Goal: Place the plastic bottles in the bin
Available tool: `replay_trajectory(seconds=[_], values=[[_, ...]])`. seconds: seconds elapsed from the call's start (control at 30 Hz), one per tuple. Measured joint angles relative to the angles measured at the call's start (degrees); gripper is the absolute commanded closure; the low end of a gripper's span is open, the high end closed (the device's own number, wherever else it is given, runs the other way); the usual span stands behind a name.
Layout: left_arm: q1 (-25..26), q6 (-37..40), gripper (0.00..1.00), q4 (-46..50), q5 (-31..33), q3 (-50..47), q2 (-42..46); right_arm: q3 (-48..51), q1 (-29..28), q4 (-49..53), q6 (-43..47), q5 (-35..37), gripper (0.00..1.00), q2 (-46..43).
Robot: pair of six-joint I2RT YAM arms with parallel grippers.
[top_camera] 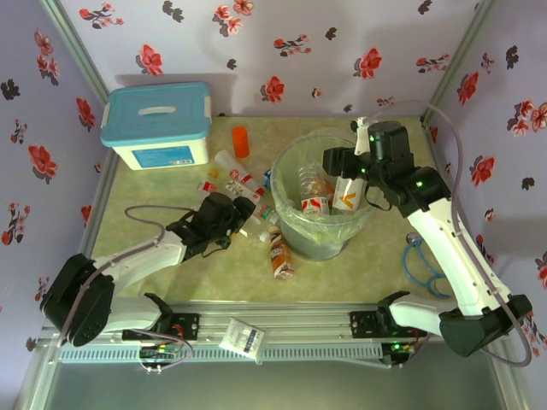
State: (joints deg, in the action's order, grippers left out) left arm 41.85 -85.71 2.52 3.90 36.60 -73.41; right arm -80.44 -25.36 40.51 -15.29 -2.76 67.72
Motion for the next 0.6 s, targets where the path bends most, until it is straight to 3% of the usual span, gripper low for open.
replay_trajectory(seconds=[0.47, 0.6], values=[[2.6, -11.5, 0.05, -5.7, 5.2, -0.4, -9.3, 2.6, 1.0, 0.0, -0.3, 1.6, 0.24, -2.3], [2.6, -12.3, 0.13, -7.1, 5.4, -0.3, -11.8, 2.6, 1.1, 0.0, -0.3, 1.7, 0.23, -2.5]])
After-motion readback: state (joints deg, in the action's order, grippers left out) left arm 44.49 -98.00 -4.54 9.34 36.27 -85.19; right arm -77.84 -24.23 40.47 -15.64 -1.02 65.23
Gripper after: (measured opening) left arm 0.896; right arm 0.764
